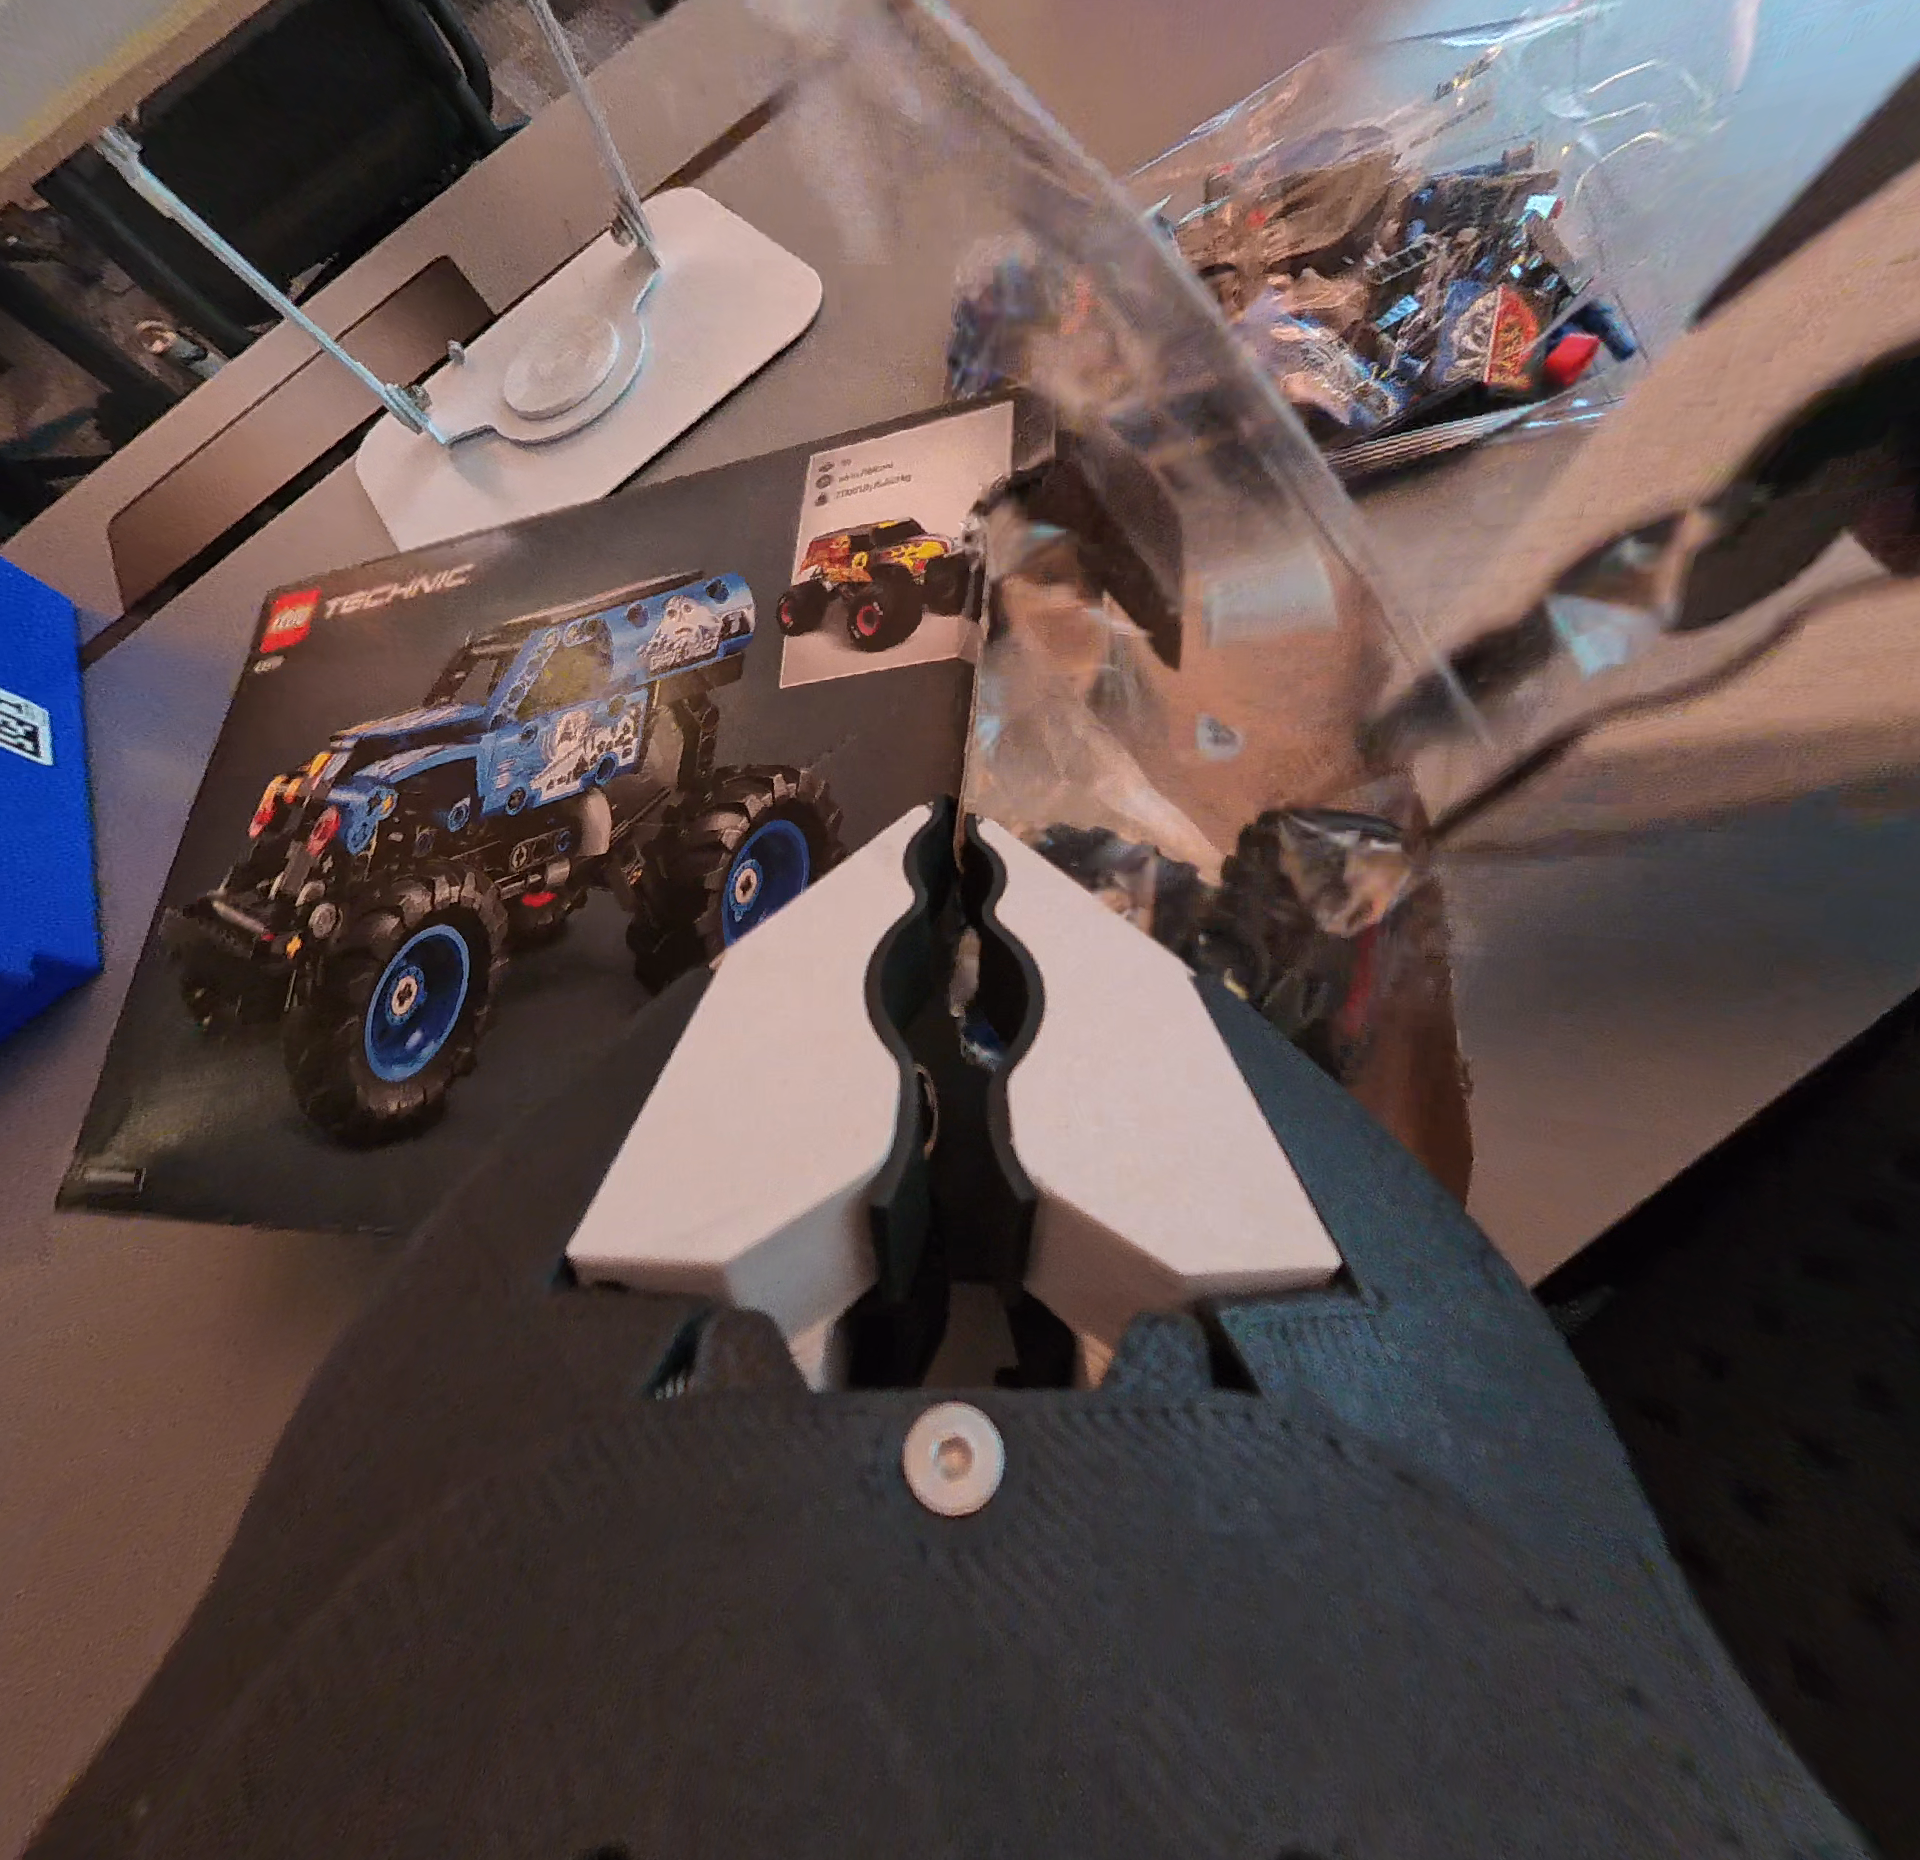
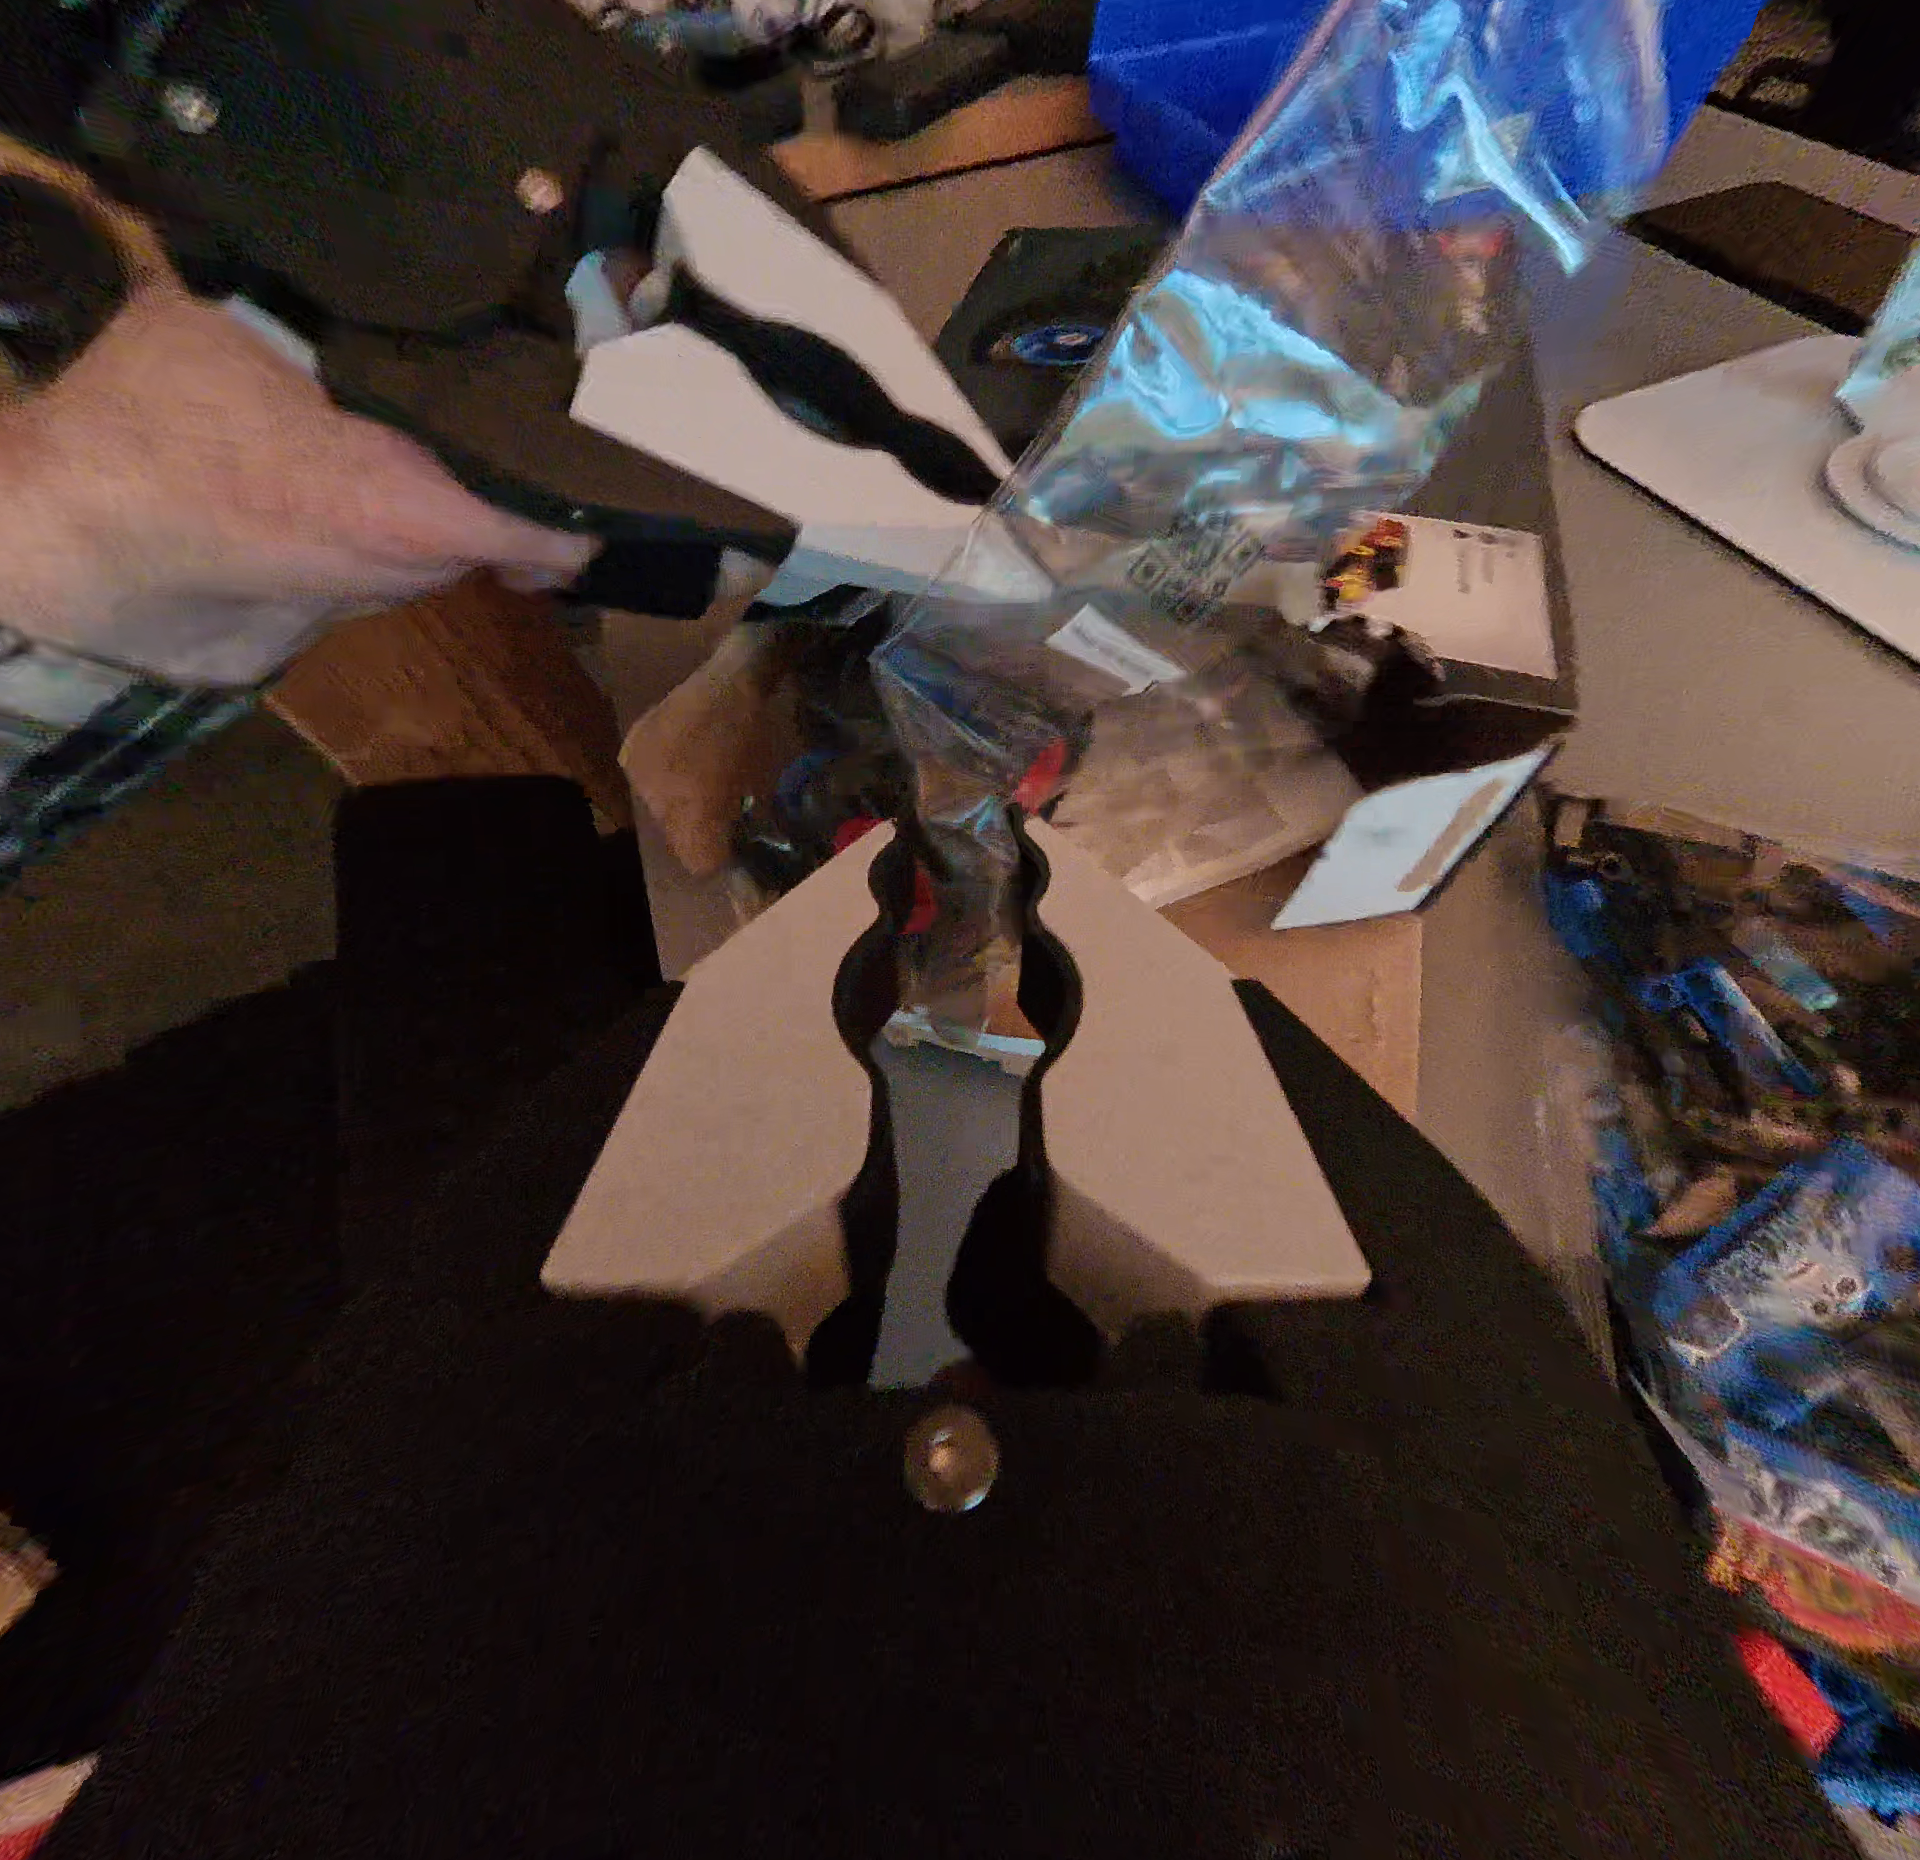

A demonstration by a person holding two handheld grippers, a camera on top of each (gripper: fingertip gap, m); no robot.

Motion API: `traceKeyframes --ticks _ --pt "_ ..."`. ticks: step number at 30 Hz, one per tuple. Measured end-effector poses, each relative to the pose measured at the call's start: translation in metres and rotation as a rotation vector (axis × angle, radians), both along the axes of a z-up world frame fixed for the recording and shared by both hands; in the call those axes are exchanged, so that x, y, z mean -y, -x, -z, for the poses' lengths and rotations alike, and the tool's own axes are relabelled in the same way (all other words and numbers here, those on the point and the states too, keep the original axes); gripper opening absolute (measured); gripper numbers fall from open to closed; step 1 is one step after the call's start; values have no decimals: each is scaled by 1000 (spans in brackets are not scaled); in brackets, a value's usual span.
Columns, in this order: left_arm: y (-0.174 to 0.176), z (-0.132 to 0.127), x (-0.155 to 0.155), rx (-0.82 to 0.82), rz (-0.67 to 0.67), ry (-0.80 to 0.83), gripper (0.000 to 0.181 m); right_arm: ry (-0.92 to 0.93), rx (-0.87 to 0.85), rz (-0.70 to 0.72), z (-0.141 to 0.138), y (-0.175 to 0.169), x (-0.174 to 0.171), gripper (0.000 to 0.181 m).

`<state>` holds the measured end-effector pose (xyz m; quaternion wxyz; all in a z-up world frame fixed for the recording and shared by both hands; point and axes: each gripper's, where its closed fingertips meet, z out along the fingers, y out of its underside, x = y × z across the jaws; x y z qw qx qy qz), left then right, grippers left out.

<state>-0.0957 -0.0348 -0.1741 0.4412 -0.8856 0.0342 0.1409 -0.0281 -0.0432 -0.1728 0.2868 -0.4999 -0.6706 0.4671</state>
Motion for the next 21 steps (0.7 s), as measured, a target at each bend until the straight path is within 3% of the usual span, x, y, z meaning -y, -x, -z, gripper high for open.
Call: traceKeyframes --ticks 2,6,10,13,15,18,21 --pt "-1 1 0 -9 -10 5 0 -123 34 -73 9 -4 17 6" --pt "-8 4 -1 -1 4 11 0 -240 39 53 9 18 2 0" --pt "-17 3 -3 -6 25 17 0 -345 68 200 25 60 -39 0" --pt "-13 2 -3 -18 3 17 0 -383 95 212 33 73 -41 0" --pt "-10 3 -1 0 -1 11 0 -301 114 173 32 68 -39 6" --pt "-8 6 -1 46 4 -13 0 -129 91 155 17 44 -45 41" --pt "-8 5 -3 50 4 -20 0 -149 -10 171 0 8 -47 38"
